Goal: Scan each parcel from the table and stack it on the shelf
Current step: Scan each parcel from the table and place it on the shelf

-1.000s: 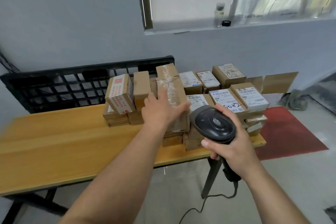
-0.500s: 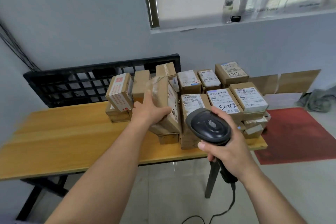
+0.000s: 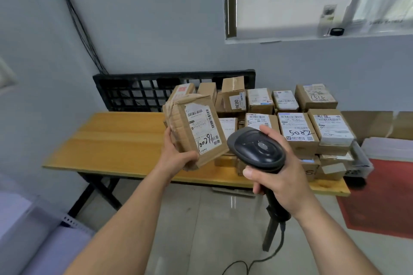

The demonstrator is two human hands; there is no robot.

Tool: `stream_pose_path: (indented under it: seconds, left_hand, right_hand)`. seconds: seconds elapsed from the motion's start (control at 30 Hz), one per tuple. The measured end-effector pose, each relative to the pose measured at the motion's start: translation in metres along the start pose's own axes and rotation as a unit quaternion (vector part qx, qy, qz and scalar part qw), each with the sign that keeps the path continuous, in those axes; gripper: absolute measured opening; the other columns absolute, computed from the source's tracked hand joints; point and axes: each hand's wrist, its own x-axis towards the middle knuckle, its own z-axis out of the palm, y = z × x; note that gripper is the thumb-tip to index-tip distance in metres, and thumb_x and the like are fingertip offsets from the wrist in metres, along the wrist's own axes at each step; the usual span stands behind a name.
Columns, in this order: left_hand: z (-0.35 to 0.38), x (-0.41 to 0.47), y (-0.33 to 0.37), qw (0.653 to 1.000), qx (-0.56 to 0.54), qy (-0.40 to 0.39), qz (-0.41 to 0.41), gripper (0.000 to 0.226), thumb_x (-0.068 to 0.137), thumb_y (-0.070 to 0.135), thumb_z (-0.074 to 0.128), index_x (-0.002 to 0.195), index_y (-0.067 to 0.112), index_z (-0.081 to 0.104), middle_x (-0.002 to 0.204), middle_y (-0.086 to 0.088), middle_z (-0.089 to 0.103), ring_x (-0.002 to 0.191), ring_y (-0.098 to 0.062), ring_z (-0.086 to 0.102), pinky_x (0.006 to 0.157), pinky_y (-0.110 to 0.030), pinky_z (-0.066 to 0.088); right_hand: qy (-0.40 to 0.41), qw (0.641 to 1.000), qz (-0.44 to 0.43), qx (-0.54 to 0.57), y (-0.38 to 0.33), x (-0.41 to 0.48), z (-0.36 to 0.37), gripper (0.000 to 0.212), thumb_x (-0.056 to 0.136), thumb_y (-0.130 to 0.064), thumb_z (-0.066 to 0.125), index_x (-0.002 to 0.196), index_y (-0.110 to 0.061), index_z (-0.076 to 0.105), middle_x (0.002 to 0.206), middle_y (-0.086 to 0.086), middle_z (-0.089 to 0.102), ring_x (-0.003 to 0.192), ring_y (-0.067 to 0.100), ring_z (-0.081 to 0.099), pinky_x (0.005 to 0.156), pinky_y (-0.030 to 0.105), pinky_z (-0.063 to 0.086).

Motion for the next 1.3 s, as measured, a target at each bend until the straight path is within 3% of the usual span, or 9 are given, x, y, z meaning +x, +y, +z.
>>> stream_pose_path:
  seconds: [0.17,0.3,0.4,0.6,0.7,0.83,1.0,1.17,1.3]
  left_hand:
    - [-0.018,-0.025,-0.016,0.998,-0.004,0.051,0.038,0.113,0.068,-0.004,0.077,0.148,0.036,0.007,0.141,-0.011,0.036,0.121,-0.027,0.044,0.048,-0.016,0.052]
    - [-0.035,-0.047,-0.029,0.996,0.016,0.085,0.035,0.124,0.048,0.016,0.081,0.144,0.046,0.009,0.143,-0.010,0.032,0.127,-0.030,0.041,0.067,-0.036,0.060]
    - [-0.047,-0.062,-0.040,0.994,-0.002,0.106,0.038,0.119,0.059,0.006,0.081,0.146,0.041,0.007,0.143,-0.009,0.033,0.126,-0.028,0.042,0.053,-0.018,0.053]
    - [-0.073,-0.094,-0.055,0.987,0.030,0.155,0.019,0.124,0.040,0.031,0.078,0.140,0.053,0.008,0.142,-0.007,0.036,0.129,-0.026,0.043,0.086,-0.035,0.053]
    - [-0.083,-0.107,-0.060,0.986,0.024,0.166,0.019,0.127,0.043,0.028,0.077,0.146,0.043,0.005,0.140,-0.007,0.036,0.127,-0.025,0.043,0.069,-0.017,0.047]
    - [-0.095,-0.120,-0.068,0.982,0.004,0.189,0.027,0.125,0.050,0.019,0.080,0.149,0.036,0.007,0.139,-0.007,0.037,0.126,-0.024,0.044,0.058,-0.012,0.048]
    - [-0.115,-0.140,-0.078,0.978,0.021,0.206,0.009,0.115,0.043,0.030,0.079,0.133,0.059,0.014,0.136,-0.004,0.039,0.127,-0.025,0.043,0.096,-0.050,0.050]
    - [-0.146,-0.164,-0.091,0.977,0.017,0.211,-0.009,0.111,0.041,0.027,0.079,0.119,0.072,0.014,0.137,-0.007,0.041,0.122,-0.029,0.048,0.083,-0.054,0.056]
    - [-0.183,-0.192,-0.104,0.975,0.005,0.221,-0.004,0.110,0.042,0.028,0.078,0.117,0.075,0.013,0.139,-0.003,0.039,0.125,-0.026,0.046,0.090,-0.053,0.053]
  right_hand:
    - [-0.047,0.997,-0.012,0.054,-0.014,-0.008,0.014,0.089,0.062,-0.016,0.084,0.139,-0.036,0.042,0.103,0.015,0.066,0.049,0.035,0.061,0.050,0.038,0.055]
    - [-0.088,0.992,-0.019,0.090,-0.021,-0.016,0.030,0.089,0.064,-0.013,0.081,0.141,-0.032,0.040,0.083,0.018,0.069,0.047,0.035,0.059,0.049,0.046,0.053]
    - [-0.120,0.987,-0.012,0.102,-0.023,-0.023,0.041,0.087,0.067,-0.008,0.075,0.143,-0.028,0.037,0.077,0.020,0.069,0.046,0.033,0.058,0.047,0.046,0.051]
    - [-0.172,0.977,0.016,0.125,-0.024,-0.037,0.063,0.090,0.066,-0.005,0.081,0.142,-0.027,0.038,0.075,0.022,0.067,0.045,0.033,0.056,0.045,0.038,0.049]
    - [-0.188,0.974,0.025,0.125,-0.026,-0.041,0.072,0.090,0.066,-0.004,0.083,0.141,-0.027,0.038,0.065,0.020,0.064,0.043,0.033,0.055,0.044,0.037,0.047]
    - [-0.209,0.970,0.018,0.124,-0.035,-0.047,0.087,0.091,0.068,-0.007,0.081,0.143,-0.027,0.035,0.058,0.016,0.063,0.043,0.031,0.056,0.044,0.037,0.047]
    - [-0.220,0.967,0.003,0.132,-0.045,-0.058,0.111,0.089,0.067,-0.005,0.075,0.142,-0.030,0.035,0.061,0.019,0.064,0.045,0.033,0.057,0.045,0.039,0.048]
    - [-0.246,0.959,0.008,0.137,-0.053,-0.077,0.145,0.087,0.067,-0.005,0.075,0.140,-0.031,0.036,0.059,0.015,0.064,0.043,0.031,0.056,0.043,0.037,0.047]
    - [-0.265,0.955,0.010,0.134,-0.062,-0.098,0.181,0.088,0.066,-0.005,0.074,0.141,-0.028,0.035,0.061,0.012,0.066,0.043,0.030,0.055,0.042,0.036,0.046]
